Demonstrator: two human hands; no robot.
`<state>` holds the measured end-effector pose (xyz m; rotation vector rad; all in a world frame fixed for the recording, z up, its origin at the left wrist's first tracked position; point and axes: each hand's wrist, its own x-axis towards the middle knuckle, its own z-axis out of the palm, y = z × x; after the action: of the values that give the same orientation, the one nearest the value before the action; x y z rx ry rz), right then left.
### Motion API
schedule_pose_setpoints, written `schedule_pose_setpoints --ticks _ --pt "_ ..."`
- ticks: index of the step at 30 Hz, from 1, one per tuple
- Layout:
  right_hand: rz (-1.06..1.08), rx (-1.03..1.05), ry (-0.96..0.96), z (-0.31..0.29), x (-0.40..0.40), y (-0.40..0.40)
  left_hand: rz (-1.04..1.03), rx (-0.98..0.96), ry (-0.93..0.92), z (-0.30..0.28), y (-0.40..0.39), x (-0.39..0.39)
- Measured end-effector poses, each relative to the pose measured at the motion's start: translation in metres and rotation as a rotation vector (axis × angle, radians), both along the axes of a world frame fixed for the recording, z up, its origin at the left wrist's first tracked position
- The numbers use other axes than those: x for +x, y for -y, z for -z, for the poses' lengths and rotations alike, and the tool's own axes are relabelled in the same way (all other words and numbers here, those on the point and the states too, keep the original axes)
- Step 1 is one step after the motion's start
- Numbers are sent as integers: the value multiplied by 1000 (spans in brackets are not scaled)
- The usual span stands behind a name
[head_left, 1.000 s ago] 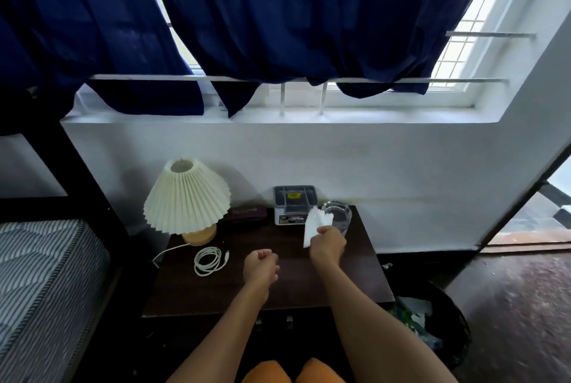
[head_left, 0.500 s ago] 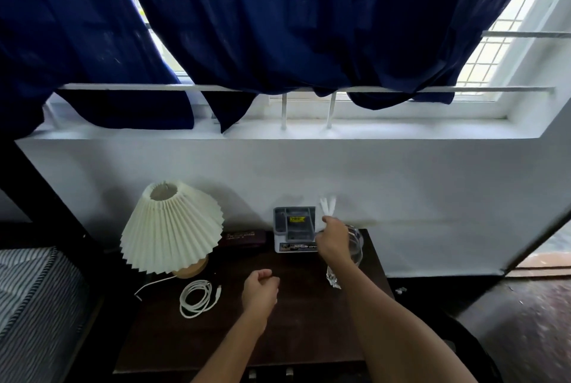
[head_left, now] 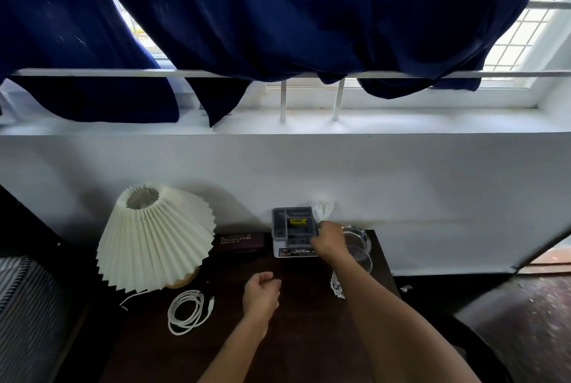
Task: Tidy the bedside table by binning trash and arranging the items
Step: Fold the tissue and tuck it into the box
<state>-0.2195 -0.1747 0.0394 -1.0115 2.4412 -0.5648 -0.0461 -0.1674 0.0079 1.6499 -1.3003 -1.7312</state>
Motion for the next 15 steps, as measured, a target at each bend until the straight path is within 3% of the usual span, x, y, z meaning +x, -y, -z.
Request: schedule_pose_setpoints --ticks 9,15 --pt "-99 287 -232 13 -11 12 -11 59 23 13 4 -4" --pt "-67 240 -294 13 -12 13 -6 73 28 17 2 -5"
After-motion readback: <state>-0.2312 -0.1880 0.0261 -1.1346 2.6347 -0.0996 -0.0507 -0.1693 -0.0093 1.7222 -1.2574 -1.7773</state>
